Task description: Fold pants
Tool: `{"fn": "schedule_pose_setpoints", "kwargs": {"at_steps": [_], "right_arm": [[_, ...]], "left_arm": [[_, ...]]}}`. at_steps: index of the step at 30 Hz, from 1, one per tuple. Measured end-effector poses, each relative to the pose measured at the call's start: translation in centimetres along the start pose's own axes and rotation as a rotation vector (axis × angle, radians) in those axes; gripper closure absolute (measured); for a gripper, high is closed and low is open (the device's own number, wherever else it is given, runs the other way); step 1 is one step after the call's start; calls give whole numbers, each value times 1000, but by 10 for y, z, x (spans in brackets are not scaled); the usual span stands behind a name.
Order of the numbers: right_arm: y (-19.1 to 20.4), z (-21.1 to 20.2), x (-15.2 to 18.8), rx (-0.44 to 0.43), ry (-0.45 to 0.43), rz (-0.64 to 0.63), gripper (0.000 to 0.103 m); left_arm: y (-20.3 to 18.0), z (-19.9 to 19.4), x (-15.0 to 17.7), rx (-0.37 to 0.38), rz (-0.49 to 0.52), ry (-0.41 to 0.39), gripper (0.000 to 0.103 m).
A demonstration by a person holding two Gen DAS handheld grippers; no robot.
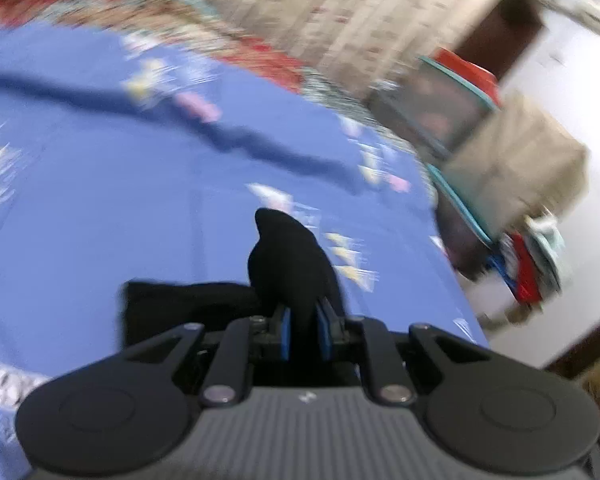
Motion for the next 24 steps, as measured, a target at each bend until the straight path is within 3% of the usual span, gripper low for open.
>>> {"fn": "schedule_pose_setpoints", "kwargs": {"at_steps": [4,6,7,11,14,19,20,21,24], "right_arm": [[7,45,5,-46,121,-35,85],[8,68,16,-51,227,-43,69],[7,74,22,-49,255,-45,67],[9,58,16,-118,225,-29,52],[-6,40,5,-141,156,35,52],[-42,13,2,-33,29,175,52],[-51,10,2,-5,14,211,55],[-54,4,5,20,4,236,63],[-75,10,12,100,20,316,78]], "left_arm": [[47,12,11,-82,-93,17,89],[67,33,25,-142,-140,84,85],[74,42,33,-167,-155,109,84],[86,48,49,-193,-190,90,57],[90,43,48,-158,-241,80,56],[84,18,57,-103,-236,57,51],[78,15,60,-86,-220,61,51],[71,14,63,-79,-195,67,51],[56,16,74,-110,-114,90,52]]}}
Point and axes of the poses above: each gripper's, at about its wrist camera, not at the fingertips, and z roughly the way its jaws point, y to its left, x to its underside, the point moved 3 cm from there along z, roughly the way its jaws point, and after that the axes turned 6 degrees about -x, right-handed, at the moved point
